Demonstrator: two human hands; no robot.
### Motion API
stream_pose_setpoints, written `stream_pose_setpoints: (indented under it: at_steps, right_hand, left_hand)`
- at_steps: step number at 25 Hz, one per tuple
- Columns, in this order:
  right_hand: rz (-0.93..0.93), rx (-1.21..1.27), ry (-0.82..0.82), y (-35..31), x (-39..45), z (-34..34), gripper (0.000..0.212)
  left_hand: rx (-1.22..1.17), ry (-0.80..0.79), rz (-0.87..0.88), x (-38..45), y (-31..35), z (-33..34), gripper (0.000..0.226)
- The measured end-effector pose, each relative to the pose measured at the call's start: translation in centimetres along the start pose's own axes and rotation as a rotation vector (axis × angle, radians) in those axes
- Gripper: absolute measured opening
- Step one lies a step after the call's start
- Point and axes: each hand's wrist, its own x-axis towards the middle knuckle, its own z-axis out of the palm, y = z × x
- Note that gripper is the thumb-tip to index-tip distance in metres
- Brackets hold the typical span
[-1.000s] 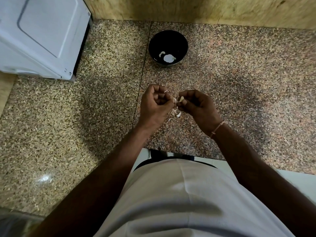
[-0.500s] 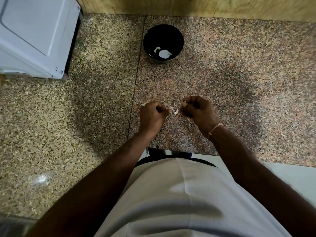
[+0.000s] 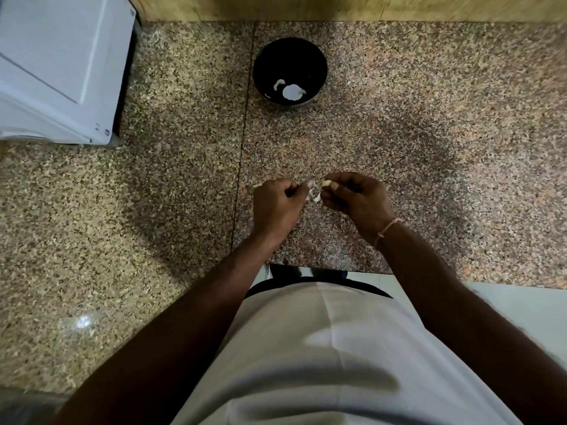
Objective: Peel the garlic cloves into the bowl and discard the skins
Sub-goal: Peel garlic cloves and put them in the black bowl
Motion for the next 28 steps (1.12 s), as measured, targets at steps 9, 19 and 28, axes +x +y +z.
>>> stream_pose_setpoints:
  at_steps: [9, 19, 28]
  right_hand:
    - [-0.141, -0.212, -0.038, -1.1, 0.0, 0.6, 0.017]
    - [-0.218, -0.439, -0.029, -1.6, 2.0, 2.0, 0.018]
    - [-0.416, -0.981, -0.068, -2.5, 7.6, 7.8, 0.011]
  left_hand:
    - [-0.361, -0.145, -0.026, 0.3, 1.6, -0.7, 0.019]
    - [-0.478, 0.002, -0.155, 0.0, -0.2, -2.0, 0.017]
    - [-0.396, 0.079, -0.320, -0.9, -3.2, -3.9, 0.017]
